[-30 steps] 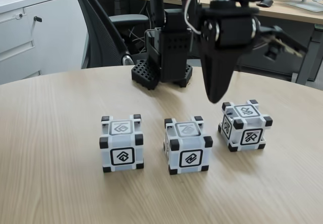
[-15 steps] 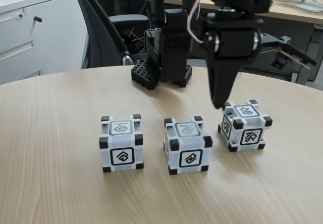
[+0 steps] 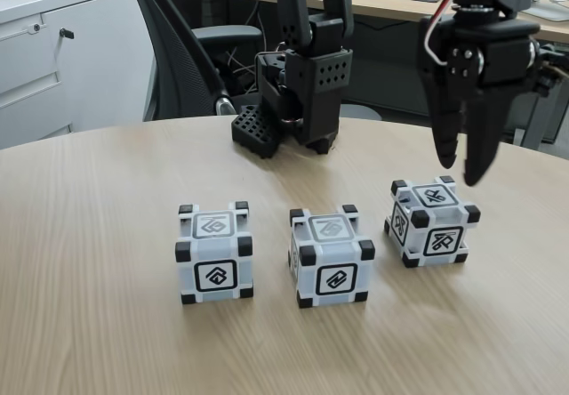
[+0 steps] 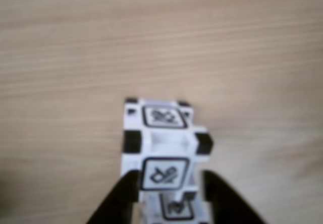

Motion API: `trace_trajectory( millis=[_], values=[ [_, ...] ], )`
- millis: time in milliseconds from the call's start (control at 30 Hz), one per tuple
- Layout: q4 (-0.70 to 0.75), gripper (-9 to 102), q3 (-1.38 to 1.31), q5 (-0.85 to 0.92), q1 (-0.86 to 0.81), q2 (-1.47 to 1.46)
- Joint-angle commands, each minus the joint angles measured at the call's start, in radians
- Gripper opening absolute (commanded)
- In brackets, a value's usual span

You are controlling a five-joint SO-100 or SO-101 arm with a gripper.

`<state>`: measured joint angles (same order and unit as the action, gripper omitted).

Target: Stack cubes from left to right.

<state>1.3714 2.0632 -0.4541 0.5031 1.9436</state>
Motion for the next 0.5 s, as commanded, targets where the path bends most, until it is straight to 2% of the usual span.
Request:
trace_trajectory(
  millis=[0,267,467],
  values=[
    [0.003,23,-0.037,-0.006,0.006,0.011],
    [0.009,28,-0.032,0.028,0.006,-0.003],
    [0.153,35,-0.034,0.002,0.006,-0.005]
  ],
)
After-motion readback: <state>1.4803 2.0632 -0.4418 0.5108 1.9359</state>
